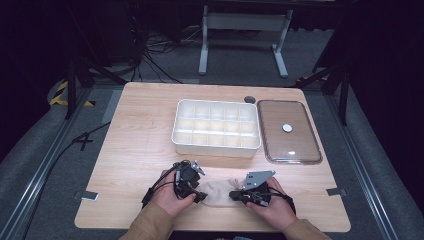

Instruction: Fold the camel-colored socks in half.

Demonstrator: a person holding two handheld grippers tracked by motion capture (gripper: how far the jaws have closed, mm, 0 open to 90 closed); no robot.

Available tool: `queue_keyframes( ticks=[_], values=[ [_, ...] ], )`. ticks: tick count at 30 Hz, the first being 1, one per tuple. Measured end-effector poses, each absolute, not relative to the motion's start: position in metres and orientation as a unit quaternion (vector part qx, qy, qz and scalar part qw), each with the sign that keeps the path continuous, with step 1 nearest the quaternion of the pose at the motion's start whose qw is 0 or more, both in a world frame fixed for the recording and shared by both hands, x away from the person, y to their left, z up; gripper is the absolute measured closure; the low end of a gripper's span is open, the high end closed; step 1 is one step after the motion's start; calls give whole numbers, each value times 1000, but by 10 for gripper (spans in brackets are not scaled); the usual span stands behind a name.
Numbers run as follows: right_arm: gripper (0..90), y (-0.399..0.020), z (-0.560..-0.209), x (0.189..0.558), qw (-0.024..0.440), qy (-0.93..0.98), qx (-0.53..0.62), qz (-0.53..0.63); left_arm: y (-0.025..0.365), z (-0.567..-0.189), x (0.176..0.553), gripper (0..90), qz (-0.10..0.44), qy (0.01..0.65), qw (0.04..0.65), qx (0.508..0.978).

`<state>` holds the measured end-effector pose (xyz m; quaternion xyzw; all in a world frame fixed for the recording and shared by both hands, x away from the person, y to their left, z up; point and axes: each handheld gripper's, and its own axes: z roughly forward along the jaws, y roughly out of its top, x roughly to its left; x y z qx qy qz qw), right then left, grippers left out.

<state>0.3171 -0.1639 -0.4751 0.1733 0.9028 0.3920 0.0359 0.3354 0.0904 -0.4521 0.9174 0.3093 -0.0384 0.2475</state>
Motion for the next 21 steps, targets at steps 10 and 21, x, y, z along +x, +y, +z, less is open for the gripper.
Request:
queue_keyframes(
  ticks=[10,21],
  values=[
    [882,-164,-476,315,42,902,171,393,85,-454,337,746,-39,296,253,920],
    [874,-165,-476,313,34,900,175,398,81,-452,335,847,-28,286,253,924]
  ],
)
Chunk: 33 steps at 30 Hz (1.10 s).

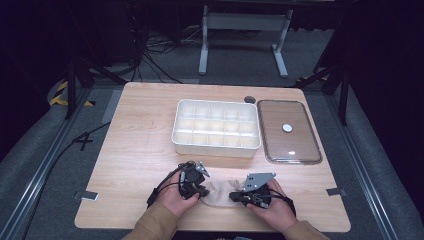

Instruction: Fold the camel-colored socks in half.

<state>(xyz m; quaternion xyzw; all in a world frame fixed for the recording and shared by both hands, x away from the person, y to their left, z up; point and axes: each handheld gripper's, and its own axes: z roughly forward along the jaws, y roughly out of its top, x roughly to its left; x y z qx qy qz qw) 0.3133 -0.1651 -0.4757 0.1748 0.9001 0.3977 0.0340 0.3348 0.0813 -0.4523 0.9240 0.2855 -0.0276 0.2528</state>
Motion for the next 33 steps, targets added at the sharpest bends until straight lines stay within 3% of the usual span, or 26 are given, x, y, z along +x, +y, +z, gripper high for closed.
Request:
queue_keyframes(
  ticks=[13,33],
  values=[
    [887,-204,-466,318,49,891,217,395,90,-432,338,849,-39,281,271,920],
    [893,-194,-479,315,24,885,217,411,69,-413,338,849,-38,252,328,910]
  ],
)
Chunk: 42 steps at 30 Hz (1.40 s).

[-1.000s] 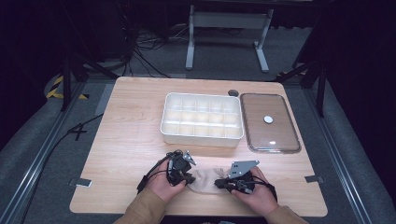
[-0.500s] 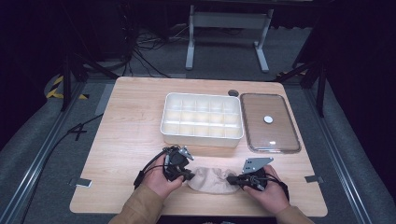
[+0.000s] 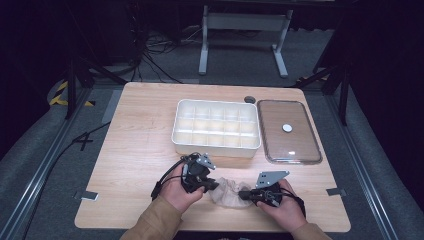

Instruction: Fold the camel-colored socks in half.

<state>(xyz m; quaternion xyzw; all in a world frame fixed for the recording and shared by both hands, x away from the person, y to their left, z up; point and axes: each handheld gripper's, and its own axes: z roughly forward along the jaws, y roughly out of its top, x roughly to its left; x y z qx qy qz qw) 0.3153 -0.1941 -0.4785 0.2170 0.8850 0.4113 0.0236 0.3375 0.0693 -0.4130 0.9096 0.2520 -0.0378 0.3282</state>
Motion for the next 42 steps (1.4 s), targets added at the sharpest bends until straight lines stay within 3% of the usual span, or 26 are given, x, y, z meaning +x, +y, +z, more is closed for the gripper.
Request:
queue_keyframes(
  ticks=[25,29,35,42],
  values=[
    [893,-187,-485,316,0,873,213,440,25,-423,338,849,-48,222,315,921],
    [836,-187,-479,312,14,879,208,429,23,-424,337,849,-42,219,309,925],
    [871,-201,-463,302,53,890,202,405,24,-425,336,849,-41,222,308,924],
    [890,-205,-473,305,43,896,213,386,20,-425,336,849,-45,217,305,926]
  ],
)
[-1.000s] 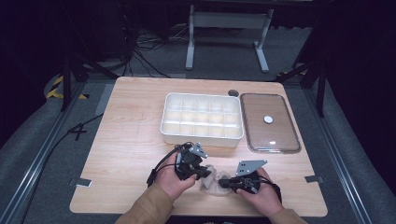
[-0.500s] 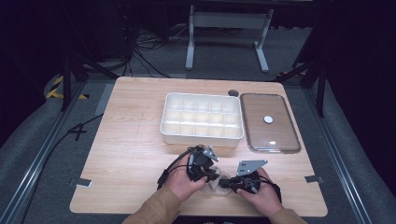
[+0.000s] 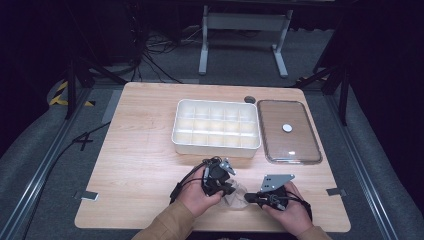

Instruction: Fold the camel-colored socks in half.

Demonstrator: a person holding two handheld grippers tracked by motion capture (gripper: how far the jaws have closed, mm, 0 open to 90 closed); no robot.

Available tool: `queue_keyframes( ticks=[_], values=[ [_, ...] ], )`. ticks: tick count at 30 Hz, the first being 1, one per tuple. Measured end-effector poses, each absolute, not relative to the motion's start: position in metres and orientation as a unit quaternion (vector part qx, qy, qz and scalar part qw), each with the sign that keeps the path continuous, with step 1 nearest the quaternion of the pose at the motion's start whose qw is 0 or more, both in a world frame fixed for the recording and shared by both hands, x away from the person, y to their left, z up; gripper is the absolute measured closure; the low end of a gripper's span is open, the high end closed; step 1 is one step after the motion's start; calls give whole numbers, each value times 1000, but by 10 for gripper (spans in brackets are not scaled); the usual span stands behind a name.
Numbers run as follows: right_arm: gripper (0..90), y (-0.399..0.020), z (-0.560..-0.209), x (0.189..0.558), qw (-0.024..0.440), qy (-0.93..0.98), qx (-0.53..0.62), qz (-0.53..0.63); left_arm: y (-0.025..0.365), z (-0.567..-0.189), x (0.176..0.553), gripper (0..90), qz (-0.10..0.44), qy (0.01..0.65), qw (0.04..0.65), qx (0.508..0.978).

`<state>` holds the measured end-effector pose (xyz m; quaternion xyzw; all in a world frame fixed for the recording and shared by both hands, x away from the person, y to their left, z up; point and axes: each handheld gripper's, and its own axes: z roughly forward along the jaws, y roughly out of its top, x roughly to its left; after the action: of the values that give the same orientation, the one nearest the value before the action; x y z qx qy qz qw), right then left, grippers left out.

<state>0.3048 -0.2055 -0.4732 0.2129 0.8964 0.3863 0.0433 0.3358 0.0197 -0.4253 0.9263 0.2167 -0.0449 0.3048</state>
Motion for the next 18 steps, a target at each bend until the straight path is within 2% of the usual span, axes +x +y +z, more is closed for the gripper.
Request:
queue_keyframes(
  ticks=[14,18],
  values=[
    [894,-204,-477,306,32,888,219,402,11,-417,329,849,-40,200,322,924],
    [893,-204,-478,307,29,886,220,406,5,-426,331,847,-40,204,314,927]
  ],
)
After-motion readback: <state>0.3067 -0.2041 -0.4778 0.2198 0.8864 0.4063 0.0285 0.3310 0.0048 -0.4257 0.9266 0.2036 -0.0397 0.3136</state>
